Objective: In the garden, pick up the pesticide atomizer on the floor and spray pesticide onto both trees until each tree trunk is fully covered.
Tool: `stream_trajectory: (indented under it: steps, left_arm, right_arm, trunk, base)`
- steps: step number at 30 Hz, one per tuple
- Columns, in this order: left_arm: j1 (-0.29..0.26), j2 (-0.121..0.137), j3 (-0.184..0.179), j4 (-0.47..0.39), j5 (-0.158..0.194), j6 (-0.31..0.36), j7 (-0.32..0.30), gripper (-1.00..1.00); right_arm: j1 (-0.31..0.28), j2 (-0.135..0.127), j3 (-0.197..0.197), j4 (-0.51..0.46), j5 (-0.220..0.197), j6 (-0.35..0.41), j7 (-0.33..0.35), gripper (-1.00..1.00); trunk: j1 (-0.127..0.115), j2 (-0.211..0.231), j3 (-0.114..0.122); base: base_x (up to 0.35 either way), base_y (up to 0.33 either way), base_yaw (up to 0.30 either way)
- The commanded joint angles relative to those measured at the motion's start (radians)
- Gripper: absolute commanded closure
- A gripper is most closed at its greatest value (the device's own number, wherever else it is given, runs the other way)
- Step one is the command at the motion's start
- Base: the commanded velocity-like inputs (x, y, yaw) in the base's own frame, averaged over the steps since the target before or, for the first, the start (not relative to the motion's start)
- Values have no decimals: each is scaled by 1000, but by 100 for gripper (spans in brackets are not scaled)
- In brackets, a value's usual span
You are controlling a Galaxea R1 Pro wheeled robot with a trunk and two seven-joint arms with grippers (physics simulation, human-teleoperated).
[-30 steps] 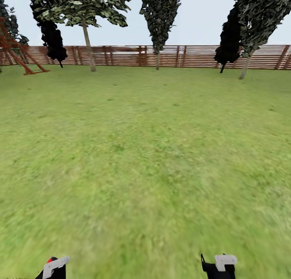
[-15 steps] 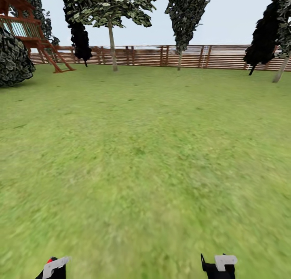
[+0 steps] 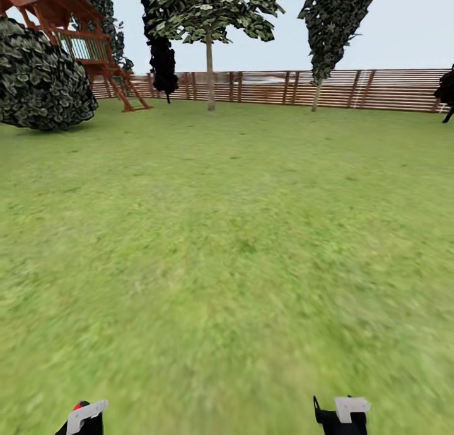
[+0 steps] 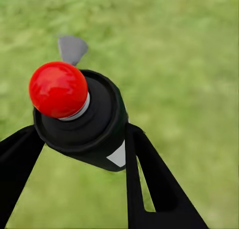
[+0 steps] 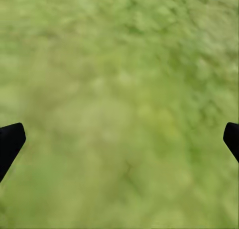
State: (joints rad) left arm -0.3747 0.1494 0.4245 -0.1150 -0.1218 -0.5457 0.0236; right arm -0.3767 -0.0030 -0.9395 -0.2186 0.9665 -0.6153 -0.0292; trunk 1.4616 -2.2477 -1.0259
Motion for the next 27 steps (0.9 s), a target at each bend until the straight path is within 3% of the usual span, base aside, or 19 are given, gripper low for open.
stream_trajectory:
  steps: [1, 7, 27]
  left_arm:
    - [-1, 0, 7, 1, -10, -3, 2, 100]
    - [-1, 1, 7, 1, -11, -3, 2, 100]
    - [-1, 1, 7, 1, -11, -3, 2, 100]
  right_arm:
    - [-1, 0, -7, 1, 11, -4, -3, -100]
    - [-1, 0, -7, 1, 12, -4, -2, -100]
    - [-1, -2, -5, 2, 15, -4, 2, -100]
  trunk:
    - [0, 0, -1]
    - [0, 0, -1]
    - [0, 0, -1]
  base:
    - [335, 89, 280]
    - [335, 115, 210]
    - [336, 92, 5]
